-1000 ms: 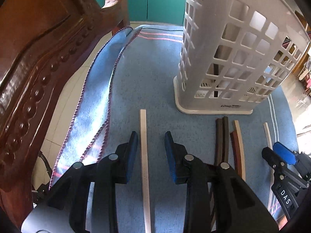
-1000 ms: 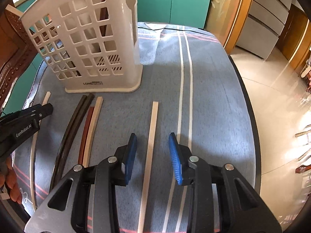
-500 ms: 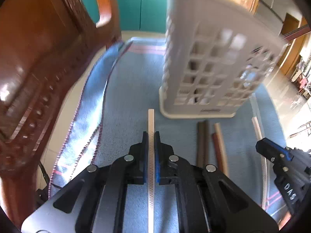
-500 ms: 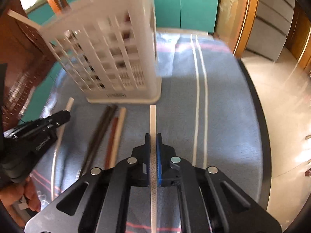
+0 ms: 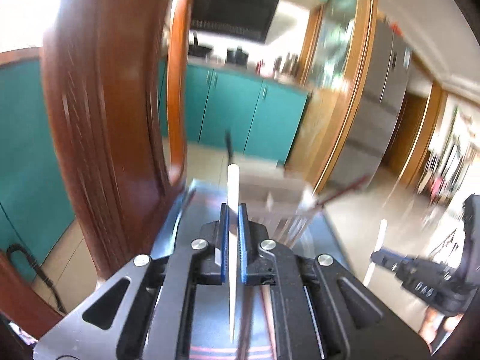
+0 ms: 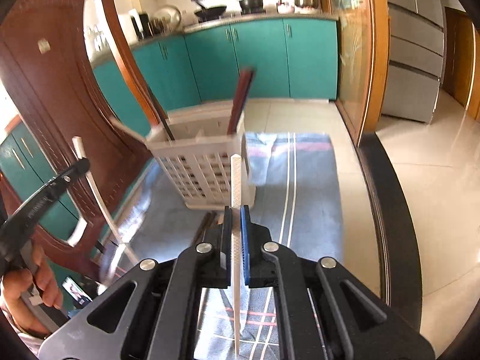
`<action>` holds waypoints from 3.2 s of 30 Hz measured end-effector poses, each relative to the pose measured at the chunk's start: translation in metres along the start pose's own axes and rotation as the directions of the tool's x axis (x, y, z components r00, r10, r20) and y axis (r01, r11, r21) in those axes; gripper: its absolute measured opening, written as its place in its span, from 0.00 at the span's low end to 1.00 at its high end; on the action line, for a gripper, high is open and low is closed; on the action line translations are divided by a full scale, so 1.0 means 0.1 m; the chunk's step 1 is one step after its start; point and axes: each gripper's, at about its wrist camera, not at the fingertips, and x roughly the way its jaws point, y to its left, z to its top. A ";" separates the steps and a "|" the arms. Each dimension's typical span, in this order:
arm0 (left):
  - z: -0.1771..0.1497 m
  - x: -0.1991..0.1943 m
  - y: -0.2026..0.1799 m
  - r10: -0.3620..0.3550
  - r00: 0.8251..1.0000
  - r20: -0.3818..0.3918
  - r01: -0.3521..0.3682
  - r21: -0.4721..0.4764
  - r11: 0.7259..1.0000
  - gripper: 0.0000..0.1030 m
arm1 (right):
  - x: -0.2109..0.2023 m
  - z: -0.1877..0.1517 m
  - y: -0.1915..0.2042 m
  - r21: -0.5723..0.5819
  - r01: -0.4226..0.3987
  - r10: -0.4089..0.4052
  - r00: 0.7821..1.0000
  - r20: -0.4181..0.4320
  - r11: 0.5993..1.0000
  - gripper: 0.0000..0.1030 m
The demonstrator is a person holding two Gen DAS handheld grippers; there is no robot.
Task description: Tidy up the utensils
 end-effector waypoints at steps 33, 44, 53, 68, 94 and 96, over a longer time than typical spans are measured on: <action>0.30 1.00 0.12 0.033 0.986 0.165 -0.006 -0.160 0.987 0.07 | 0.48 0.99 0.14 -0.023 0.026 -0.018 0.956 0.292 0.999 0.07; 0.04 0.63 0.14 0.018 0.987 0.158 -0.003 -0.095 0.995 0.37 | -0.31 0.52 0.10 -0.082 0.000 0.032 0.920 0.391 0.997 0.26; -0.55 1.13 0.22 0.053 0.963 -0.266 -0.053 0.008 0.999 0.28 | 1.05 -0.50 0.02 -0.034 -0.033 0.026 0.981 -0.194 0.999 0.25; -0.85 1.40 0.31 0.115 0.902 -0.416 -0.107 0.041 0.993 0.29 | 1.75 -0.76 0.13 -0.015 0.014 -0.019 0.931 -0.365 1.000 0.25; -0.97 1.53 0.36 0.150 0.866 -0.477 -0.136 0.064 0.989 0.40 | 2.33 -0.18 0.17 0.043 0.043 -0.026 0.945 -0.325 0.998 0.08; -0.99 1.55 0.34 0.146 0.864 -0.482 -0.130 0.067 0.989 0.40 | 2.35 -0.17 0.22 -0.016 0.058 -0.061 0.947 -0.316 0.998 0.07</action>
